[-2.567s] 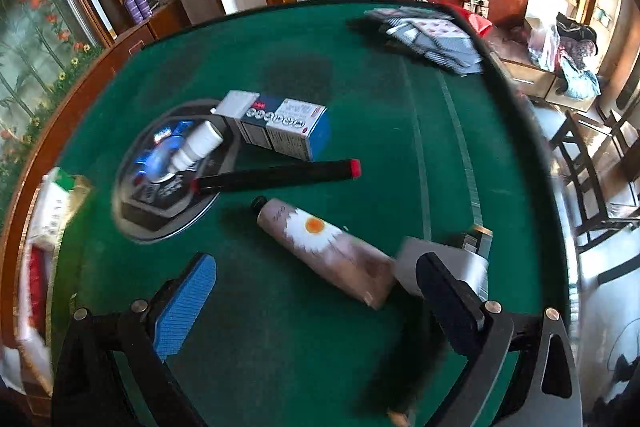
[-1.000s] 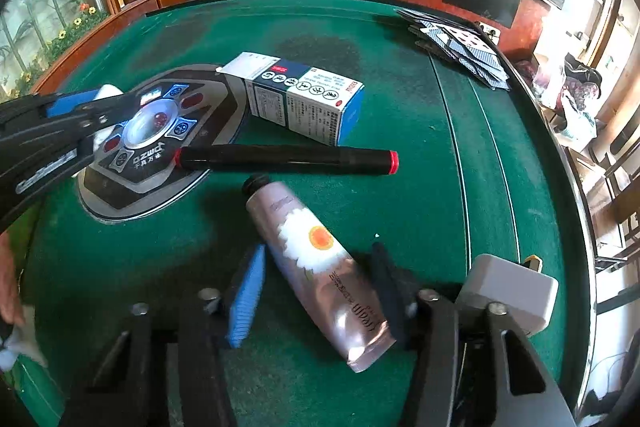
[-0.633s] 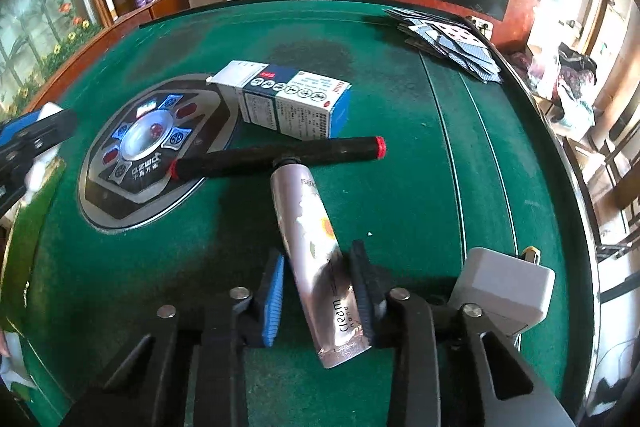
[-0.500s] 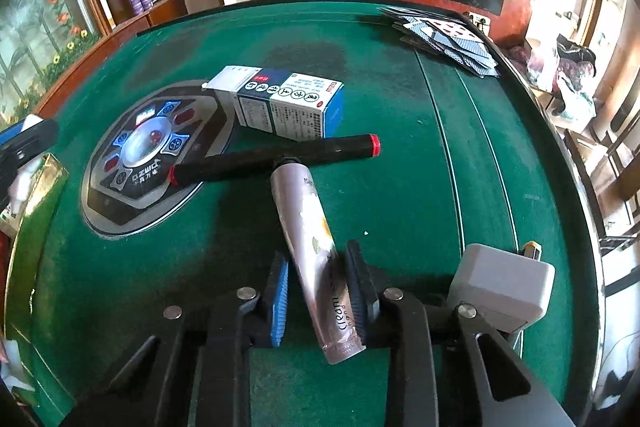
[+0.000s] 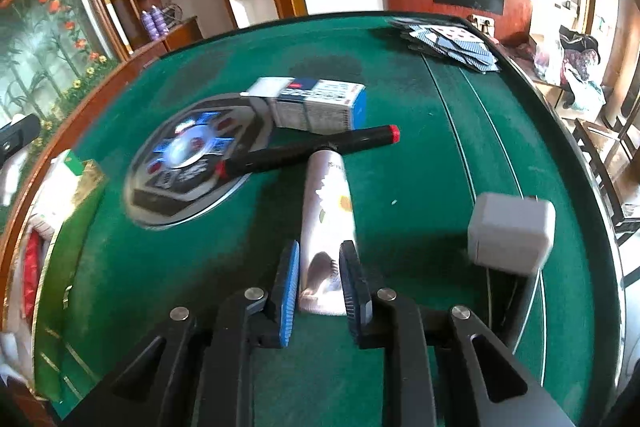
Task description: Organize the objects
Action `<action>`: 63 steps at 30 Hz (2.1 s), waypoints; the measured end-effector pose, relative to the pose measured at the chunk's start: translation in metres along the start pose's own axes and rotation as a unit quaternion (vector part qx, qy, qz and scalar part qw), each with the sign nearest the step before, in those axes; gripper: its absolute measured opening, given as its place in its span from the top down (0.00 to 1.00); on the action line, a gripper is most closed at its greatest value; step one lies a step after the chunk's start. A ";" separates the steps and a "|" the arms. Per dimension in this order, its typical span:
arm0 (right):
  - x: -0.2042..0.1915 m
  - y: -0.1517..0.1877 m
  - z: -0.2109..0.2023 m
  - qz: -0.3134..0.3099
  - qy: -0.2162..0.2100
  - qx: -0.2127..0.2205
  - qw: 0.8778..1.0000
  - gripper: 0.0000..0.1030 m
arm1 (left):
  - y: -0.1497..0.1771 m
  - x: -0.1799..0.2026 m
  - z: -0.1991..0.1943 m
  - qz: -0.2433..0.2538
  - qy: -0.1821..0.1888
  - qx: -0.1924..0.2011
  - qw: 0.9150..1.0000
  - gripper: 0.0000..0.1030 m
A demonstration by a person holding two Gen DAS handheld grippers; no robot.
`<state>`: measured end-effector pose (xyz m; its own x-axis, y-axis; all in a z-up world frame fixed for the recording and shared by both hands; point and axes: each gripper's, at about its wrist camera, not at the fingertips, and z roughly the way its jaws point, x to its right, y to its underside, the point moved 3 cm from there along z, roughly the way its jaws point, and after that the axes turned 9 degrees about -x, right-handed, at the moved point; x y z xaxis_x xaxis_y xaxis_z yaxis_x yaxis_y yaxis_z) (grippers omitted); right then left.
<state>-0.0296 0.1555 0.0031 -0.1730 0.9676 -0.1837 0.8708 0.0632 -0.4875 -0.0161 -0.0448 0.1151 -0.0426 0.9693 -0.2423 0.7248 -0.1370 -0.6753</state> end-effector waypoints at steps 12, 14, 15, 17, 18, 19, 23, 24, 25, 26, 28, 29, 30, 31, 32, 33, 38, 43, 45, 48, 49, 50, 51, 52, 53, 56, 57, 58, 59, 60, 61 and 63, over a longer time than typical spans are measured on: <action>-0.086 0.030 -0.029 -0.034 -0.084 -0.011 0.996 0.78 | 0.054 -0.091 -0.037 -0.080 0.008 0.009 0.997 0.75; -0.096 0.032 -0.033 -0.033 -0.105 -0.012 0.994 0.78 | 0.064 -0.106 -0.042 -0.093 0.008 0.010 0.996 0.75; -0.097 0.032 -0.035 -0.028 -0.113 -0.011 0.993 0.78 | 0.071 -0.116 -0.046 -0.100 0.008 0.011 0.995 0.75; -0.092 0.029 -0.041 -0.003 -0.156 -0.011 0.988 0.78 | 0.085 -0.136 -0.053 -0.115 0.007 0.011 0.993 0.75; -0.087 0.027 -0.043 0.006 -0.167 -0.009 0.986 0.78 | 0.090 -0.143 -0.056 -0.120 0.008 0.011 0.993 0.75; -0.079 0.024 -0.046 0.020 -0.177 -0.003 0.984 0.78 | 0.096 -0.150 -0.058 -0.125 0.008 0.012 0.992 0.75; -0.031 0.008 -0.052 0.074 -0.165 0.003 0.984 0.77 | 0.117 -0.174 -0.064 -0.142 0.007 0.011 0.990 0.75; -0.027 0.005 -0.050 0.067 -0.139 0.001 0.988 0.77 | 0.122 -0.177 -0.065 -0.145 0.009 0.011 0.989 0.75; -0.020 -0.001 -0.043 0.049 -0.076 -0.011 0.996 0.66 | 0.127 -0.180 -0.064 -0.147 0.012 0.010 0.989 0.75; -0.015 -0.004 -0.037 0.046 -0.039 -0.020 0.998 0.56 | 0.130 -0.180 -0.064 -0.147 0.014 0.009 0.989 0.75; -0.006 -0.011 -0.026 0.045 0.007 -0.023 0.999 0.24 | 0.137 -0.182 -0.061 -0.150 0.015 0.006 0.989 0.75; -0.005 -0.015 -0.022 0.037 0.026 -0.019 0.999 0.23 | 0.138 -0.182 -0.059 -0.150 0.016 0.004 0.989 0.75; -0.004 -0.017 -0.020 0.032 0.037 -0.017 0.999 0.23 | 0.140 -0.181 -0.057 -0.149 0.019 0.000 0.989 0.75; -0.005 -0.021 -0.016 0.025 0.044 -0.016 0.999 0.21 | 0.142 -0.180 -0.056 -0.149 0.020 -0.002 0.989 0.75; -0.009 -0.027 -0.008 0.017 0.050 -0.018 0.998 0.20 | 0.143 -0.180 -0.055 -0.149 0.021 -0.003 0.989 0.75; -0.007 -0.029 -0.003 0.014 0.054 -0.020 0.998 0.20 | 0.143 -0.180 -0.055 -0.149 0.022 -0.004 0.989 0.75; -0.011 -0.038 0.035 -0.013 0.105 -0.041 0.994 0.32 | 0.150 -0.178 -0.056 -0.150 0.024 -0.010 0.988 0.75; -0.003 -0.033 0.040 0.007 0.079 -0.042 0.996 0.65 | 0.157 -0.179 -0.055 -0.151 0.021 -0.013 0.988 0.75; 0.002 -0.031 0.035 0.028 0.050 -0.035 0.998 0.66 | 0.159 -0.179 -0.055 -0.150 0.021 -0.016 0.988 0.75; 0.008 -0.025 0.025 0.052 0.013 -0.021 0.998 0.65 | 0.159 -0.177 -0.053 -0.149 0.022 -0.017 0.988 0.75; 0.008 -0.023 0.023 0.056 0.005 -0.018 0.998 0.65 | 0.159 -0.177 -0.053 -0.148 0.022 -0.018 0.989 0.75; 0.009 -0.021 0.019 0.063 -0.013 -0.016 0.998 0.65 | 0.159 -0.176 -0.053 -0.148 0.021 -0.019 0.989 0.75; 0.010 -0.018 0.016 0.069 -0.031 -0.015 0.997 0.65 | 0.159 -0.176 -0.052 -0.148 0.022 -0.020 0.989 0.75; 0.007 -0.017 0.015 0.072 -0.041 -0.015 0.996 0.65 | 0.159 -0.176 -0.052 -0.149 0.023 -0.021 0.988 0.75; 0.007 -0.014 0.013 0.080 -0.060 -0.018 0.995 0.65 | 0.160 -0.177 -0.051 -0.150 0.023 -0.024 0.988 0.75; 0.007 -0.005 0.011 0.109 -0.129 -0.034 0.985 0.65 | 0.161 -0.180 -0.050 -0.156 0.026 -0.027 0.987 0.75; 0.006 -0.001 0.010 0.114 -0.141 -0.037 0.983 0.65 | 0.162 -0.181 -0.051 -0.157 0.025 -0.026 0.987 0.75; 0.005 0.004 0.007 0.121 -0.157 -0.040 0.979 0.65 | 0.162 -0.182 -0.052 -0.158 0.025 -0.026 0.987 0.75; 0.004 0.011 0.002 0.126 -0.175 -0.040 0.976 0.67 | 0.163 -0.183 -0.053 -0.159 0.026 -0.025 0.987 0.75; 0.003 0.016 -0.001 0.125 -0.181 -0.042 0.974 0.90 | 0.164 -0.184 -0.054 -0.161 0.027 -0.025 0.986 0.75; 0.000 0.023 -0.007 0.123 -0.184 -0.044 0.974 0.93 | 0.165 -0.186 -0.054 -0.162 0.027 -0.024 0.986 0.75; -0.004 0.034 -0.015 0.111 -0.171 -0.043 0.978 0.93 | 0.167 -0.188 -0.055 -0.165 0.030 -0.024 0.986 0.75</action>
<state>0.0074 0.1578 0.0001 -0.1069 0.8223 -0.5589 0.9374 -0.1040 -0.3324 0.1506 -0.2383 0.0863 -0.2419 0.9699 0.0268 0.7104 0.1959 -0.6760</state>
